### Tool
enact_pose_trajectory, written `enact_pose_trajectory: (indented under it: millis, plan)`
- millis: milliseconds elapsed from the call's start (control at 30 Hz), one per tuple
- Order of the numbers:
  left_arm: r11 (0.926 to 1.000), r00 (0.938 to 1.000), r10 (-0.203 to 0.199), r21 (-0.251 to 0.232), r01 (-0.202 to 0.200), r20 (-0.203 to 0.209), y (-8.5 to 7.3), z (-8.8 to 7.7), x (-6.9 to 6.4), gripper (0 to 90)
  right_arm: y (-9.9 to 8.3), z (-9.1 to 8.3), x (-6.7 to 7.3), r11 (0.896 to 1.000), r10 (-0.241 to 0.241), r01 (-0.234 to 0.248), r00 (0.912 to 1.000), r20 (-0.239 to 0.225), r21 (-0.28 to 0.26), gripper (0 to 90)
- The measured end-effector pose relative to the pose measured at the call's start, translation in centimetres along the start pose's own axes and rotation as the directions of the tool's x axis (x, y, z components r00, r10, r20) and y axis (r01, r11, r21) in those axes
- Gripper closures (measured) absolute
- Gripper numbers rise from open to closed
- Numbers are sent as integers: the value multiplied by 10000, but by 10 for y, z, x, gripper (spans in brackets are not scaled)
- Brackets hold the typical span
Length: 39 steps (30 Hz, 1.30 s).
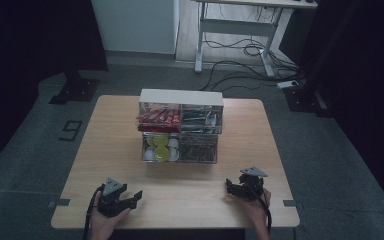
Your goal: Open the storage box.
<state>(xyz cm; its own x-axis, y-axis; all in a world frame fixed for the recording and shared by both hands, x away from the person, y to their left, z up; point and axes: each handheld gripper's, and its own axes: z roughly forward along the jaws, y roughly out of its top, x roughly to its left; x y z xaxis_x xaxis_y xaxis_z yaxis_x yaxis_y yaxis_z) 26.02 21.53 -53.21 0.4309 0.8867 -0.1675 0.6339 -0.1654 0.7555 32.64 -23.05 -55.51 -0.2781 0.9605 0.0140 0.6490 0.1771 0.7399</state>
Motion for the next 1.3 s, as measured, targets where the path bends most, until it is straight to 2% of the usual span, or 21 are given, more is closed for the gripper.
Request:
enact_pose_trajectory:
  millis: [67, 200, 333, 533, 600, 700, 933, 1167, 1300]
  plan:
    - [10000, 10000, -21, 12, 21, -7, 0, 0, 1, 312, 0, 0, 0, 10000, -5, 5, 10000, 32, -17, 148]
    - [10000, 10000, -33, 22, 33, -20, -1, -1, 2, 312, -2, -3, 0, 9997, 151, -146, 9996, 224, -218, 283]
    - [10000, 10000, -48, -36, 47, -32, 0, -2, 2, 312, -4, -7, 3, 9986, -6, 25, 9994, 353, -533, 378]
    - [10000, 9999, -85, 1, 85, -74, -1, -2, 4, 313, -2, -12, 5, 9954, -12, 5, 10000, -71, -953, 483]
    - [9999, 9999, -103, 25, 103, -60, -2, -1, 5, 313, 1, -18, 7, 9905, -13, -32, 9995, -324, -1374, 543]
    - [9999, 9999, -110, 19, 110, -82, -2, -2, 5, 313, 4, -25, 8, 9863, 26, -128, 9981, -617, -1645, 587]
    - [9998, 9997, -200, -49, 200, -108, -1, -4, 8, 314, 9, -37, 9, 9790, 179, -386, 9944, -1041, -2004, 702]
    - [9997, 9997, -225, -45, 225, -113, -1, -5, 9, 314, 12, -43, 11, 9768, 127, -407, 9911, -1327, -2103, 779]
    - [9997, 9996, -254, -59, 254, -98, -1, -5, 9, 314, 15, -48, 11, 9711, 192, -544, 9883, -1512, -2323, 840]
